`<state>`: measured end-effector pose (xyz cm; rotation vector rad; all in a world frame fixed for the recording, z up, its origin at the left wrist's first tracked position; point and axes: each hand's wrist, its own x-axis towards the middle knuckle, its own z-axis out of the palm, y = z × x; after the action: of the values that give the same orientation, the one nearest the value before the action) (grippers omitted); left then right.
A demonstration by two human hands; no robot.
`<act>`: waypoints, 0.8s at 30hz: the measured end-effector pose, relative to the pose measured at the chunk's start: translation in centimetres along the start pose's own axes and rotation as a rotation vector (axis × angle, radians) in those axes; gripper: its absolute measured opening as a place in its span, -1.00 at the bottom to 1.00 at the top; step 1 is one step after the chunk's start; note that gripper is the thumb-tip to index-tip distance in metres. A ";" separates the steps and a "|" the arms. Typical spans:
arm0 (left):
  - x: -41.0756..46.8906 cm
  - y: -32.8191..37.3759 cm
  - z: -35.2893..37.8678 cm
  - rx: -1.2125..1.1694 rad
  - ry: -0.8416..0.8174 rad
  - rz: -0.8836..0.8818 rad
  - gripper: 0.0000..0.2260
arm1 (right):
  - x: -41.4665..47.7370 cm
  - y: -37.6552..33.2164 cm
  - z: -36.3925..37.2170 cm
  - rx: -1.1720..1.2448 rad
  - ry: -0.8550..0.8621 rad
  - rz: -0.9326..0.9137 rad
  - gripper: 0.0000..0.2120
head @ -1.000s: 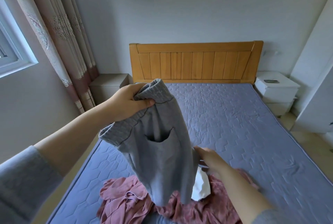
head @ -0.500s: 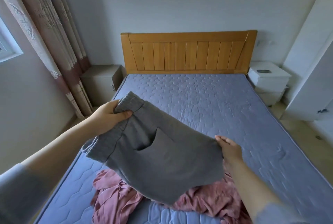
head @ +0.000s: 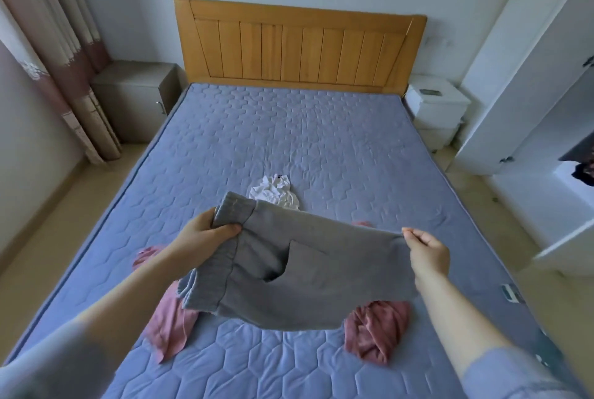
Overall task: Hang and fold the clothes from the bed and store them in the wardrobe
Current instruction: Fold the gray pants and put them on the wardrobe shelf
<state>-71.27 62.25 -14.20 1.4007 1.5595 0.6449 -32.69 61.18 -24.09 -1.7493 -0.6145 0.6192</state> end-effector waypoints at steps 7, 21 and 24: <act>-6.0 -5.7 2.5 -0.049 -0.108 -0.011 -0.82 | -6.7 5.7 -5.5 -0.128 0.107 0.034 -0.86; -10.1 -19.7 5.2 -0.055 -0.077 -0.272 -0.83 | -11.8 14.8 -1.8 -0.379 -0.047 0.133 -0.85; -8.9 -23.0 5.6 0.015 -0.042 -0.337 -0.81 | -11.1 17.8 1.6 -0.474 -0.147 0.144 -0.86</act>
<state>-77.97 47.62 -33.77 1.1175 1.7184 0.3975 -40.22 50.49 -40.61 -2.2184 -0.7886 0.7504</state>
